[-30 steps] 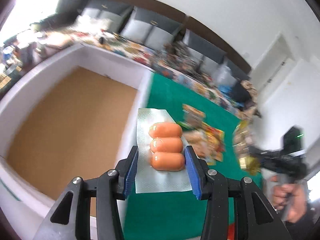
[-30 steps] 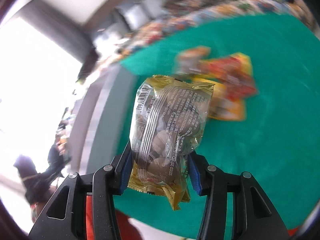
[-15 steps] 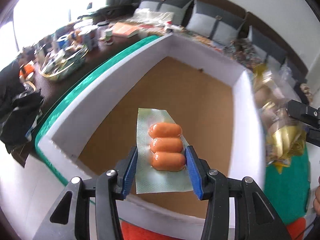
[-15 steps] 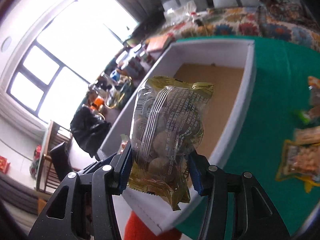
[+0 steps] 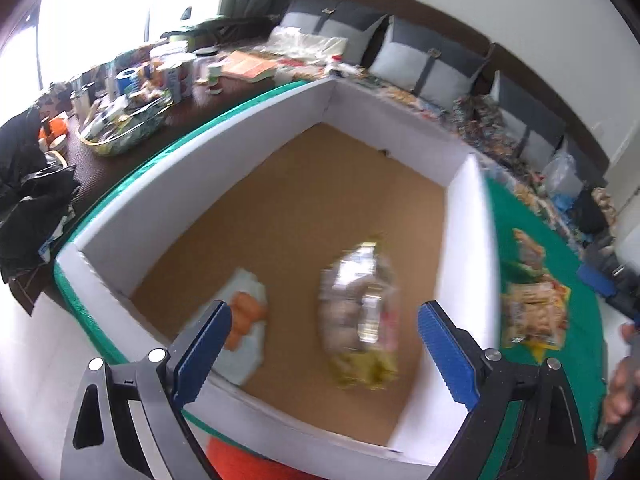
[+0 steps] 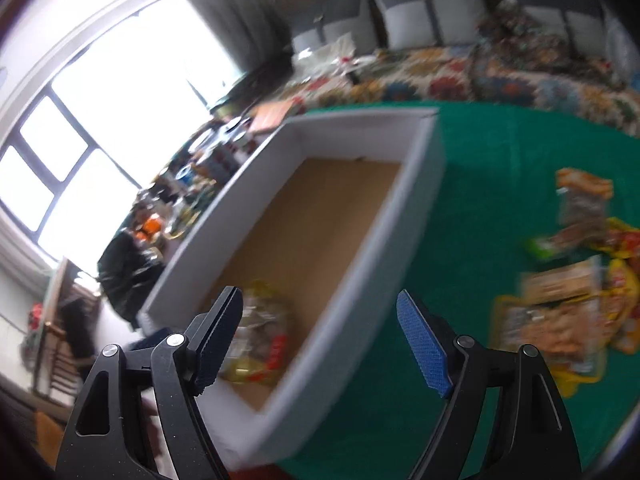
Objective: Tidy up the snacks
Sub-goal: 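Lower both held snacks into the white box and open both tools, then withdraw both tools from the box back over the snack pile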
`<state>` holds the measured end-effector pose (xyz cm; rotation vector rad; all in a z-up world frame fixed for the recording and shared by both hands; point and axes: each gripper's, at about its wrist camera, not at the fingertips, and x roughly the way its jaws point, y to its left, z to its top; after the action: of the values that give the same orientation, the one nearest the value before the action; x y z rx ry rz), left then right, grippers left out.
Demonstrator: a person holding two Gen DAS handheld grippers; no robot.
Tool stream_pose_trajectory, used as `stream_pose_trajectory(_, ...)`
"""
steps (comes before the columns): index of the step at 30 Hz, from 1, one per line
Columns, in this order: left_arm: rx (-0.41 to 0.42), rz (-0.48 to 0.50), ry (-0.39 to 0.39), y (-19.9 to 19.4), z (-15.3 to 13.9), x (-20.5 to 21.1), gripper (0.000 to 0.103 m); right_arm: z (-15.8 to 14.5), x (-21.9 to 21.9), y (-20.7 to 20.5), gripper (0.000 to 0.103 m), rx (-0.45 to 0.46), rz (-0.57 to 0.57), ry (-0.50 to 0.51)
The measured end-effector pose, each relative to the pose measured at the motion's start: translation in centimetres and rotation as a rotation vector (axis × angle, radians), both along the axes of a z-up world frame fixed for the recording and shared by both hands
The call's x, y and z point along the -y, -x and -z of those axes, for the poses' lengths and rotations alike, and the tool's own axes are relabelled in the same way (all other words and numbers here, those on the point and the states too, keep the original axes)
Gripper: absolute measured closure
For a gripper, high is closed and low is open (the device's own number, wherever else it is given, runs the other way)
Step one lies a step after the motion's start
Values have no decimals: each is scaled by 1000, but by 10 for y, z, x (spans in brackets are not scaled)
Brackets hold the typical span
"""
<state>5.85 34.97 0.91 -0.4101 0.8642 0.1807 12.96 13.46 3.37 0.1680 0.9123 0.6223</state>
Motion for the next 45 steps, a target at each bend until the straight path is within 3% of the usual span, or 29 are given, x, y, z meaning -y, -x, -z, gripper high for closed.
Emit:
stream_pose_trajectory(4,51,102,25,3,-15,51,9,23,77,9,21,124,98,150)
stream_pose_trajectory(7,84,223,39,4,-25,103,9,56,148,19,21,160,203,271)
stream_pose_trajectory(11,105,395,25,4,-32,180,9,101,256,33,21,102,397,358)
stream_pose_trajectory(13,95,472,14,-1,-27,218,2,117,305,38,21,64,503,380)
stream_pose_trajectory(18,9,533,-47,-20,16,279,2,138,384,47,21,-4,687,344)
stream_pose_trajectory(23,-90,461,-109,-46,70,286,2,146,403,42,21,-33,709,318)
stream_pose_trajectory(28,-132,366,-121,-74,98,274,2,149,405,38,21,-38,709,324)
stream_pose_trajectory(34,-136,318,-149,-94,117,264,2,155,403,39,17,-2,690,362)
stream_pose_trajectory(40,-98,345,-256,-100,123,272,0,158,394,31,9,-14,656,402)
stream_pose_trajectory(45,-80,351,-257,-100,124,272,0,158,394,31,8,-14,655,404)
